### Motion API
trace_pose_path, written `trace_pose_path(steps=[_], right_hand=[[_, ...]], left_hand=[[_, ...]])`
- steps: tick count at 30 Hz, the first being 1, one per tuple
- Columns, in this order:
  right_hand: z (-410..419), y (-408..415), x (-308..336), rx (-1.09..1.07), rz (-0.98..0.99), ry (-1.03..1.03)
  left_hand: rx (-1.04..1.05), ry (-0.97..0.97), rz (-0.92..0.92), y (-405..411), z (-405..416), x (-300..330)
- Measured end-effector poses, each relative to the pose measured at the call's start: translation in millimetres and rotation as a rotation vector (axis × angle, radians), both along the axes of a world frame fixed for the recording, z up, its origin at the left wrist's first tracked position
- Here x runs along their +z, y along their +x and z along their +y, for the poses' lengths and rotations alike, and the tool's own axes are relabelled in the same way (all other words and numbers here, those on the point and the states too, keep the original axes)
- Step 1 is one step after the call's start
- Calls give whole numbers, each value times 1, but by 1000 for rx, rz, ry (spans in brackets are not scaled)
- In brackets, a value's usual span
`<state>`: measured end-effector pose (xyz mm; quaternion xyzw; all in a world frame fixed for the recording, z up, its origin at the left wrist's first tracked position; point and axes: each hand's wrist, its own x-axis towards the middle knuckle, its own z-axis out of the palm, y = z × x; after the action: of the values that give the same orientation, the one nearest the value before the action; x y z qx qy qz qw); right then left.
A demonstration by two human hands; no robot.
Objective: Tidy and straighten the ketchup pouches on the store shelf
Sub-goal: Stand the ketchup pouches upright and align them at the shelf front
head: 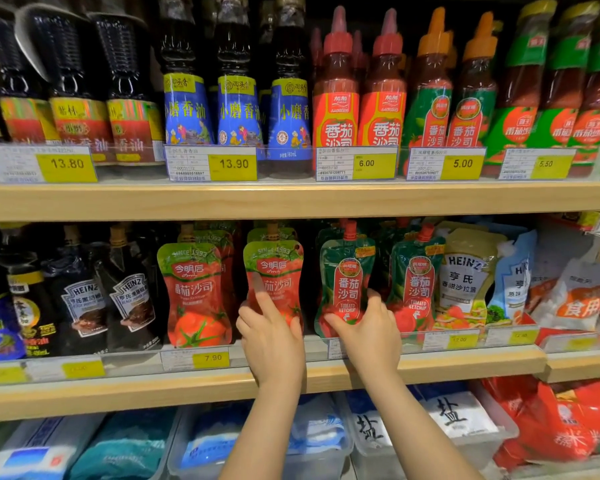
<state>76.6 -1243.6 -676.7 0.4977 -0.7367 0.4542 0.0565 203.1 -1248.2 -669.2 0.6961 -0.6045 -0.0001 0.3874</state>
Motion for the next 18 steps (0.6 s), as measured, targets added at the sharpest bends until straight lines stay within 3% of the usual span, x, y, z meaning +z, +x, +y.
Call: trace_pose_path(steps=[9,13,16,18], right_hand=[[2,1,1,36,-25,17],[20,-8,2,171,-163,-57],[34,-33,6,120,-148,-232],[35,-51,8,-7,-125,-258]], left_hand=[[-31,9,33,3,2,3],[-157,-312,91,23,19,0],[-44,-468,152,61,17,-2],[75,-337,232,84,9,-1]])
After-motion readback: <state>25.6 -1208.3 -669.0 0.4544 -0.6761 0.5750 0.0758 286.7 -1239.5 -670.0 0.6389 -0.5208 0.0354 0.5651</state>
